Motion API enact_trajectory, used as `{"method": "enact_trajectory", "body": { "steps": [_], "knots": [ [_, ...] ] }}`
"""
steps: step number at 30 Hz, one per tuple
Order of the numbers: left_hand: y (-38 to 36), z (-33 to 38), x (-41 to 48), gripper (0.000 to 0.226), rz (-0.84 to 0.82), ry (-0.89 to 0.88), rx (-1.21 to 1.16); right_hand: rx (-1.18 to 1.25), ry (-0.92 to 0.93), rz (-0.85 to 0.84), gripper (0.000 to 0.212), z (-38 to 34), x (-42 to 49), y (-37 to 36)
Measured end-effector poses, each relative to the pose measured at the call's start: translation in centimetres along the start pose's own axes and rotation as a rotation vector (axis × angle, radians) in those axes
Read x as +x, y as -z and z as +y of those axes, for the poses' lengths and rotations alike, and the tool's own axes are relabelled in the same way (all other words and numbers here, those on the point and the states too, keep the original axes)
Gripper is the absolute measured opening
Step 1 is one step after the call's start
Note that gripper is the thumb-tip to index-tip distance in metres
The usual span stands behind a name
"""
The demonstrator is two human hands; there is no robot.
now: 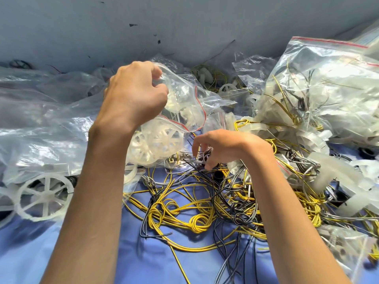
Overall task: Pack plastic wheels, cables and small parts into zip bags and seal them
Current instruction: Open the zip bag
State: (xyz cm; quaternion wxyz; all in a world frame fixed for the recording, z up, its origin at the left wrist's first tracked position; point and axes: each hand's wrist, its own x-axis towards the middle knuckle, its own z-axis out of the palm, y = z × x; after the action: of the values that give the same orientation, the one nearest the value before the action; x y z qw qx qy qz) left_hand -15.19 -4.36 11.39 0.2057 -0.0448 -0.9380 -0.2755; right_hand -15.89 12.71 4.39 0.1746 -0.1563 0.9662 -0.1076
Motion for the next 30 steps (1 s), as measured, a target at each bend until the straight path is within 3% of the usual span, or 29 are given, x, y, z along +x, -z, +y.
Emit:
{"method": "enact_trajectory", "body": {
  "steps": [7, 14, 22, 26, 30],
  "knots": [
    [0.1, 0.0, 0.0, 0.039, -0.005, -0.008, 0.006, 0.061, 0.064, 0.155, 0.028, 0.6, -0.6, 0.6],
    [-0.1, -0.1, 0.2, 0.04, 0.003, -0.014, 0.008, 0.244, 0.117, 0.417, 0.01, 1.4, -2.7, 2.7],
    [0.5, -1.0, 0.7, 0.039, 0.087, 0.052, -0.02, 0.288, 0.009, 0.583, 0.002, 2.2, -3.3, 4.1],
    [0.7, -1.0, 0.6, 0.036, 0.047, 0.053, -0.028, 0.545, -0.043, 0.778, 0.008, 1.6, -3.7, 4.9],
    [0.0, -0.1, 0.1, 0.029, -0.061, -0.031, -0.073, 0.615, -0.055, 0.911, 0.015, 0.5, -4.2, 5.6]
  ]
}}
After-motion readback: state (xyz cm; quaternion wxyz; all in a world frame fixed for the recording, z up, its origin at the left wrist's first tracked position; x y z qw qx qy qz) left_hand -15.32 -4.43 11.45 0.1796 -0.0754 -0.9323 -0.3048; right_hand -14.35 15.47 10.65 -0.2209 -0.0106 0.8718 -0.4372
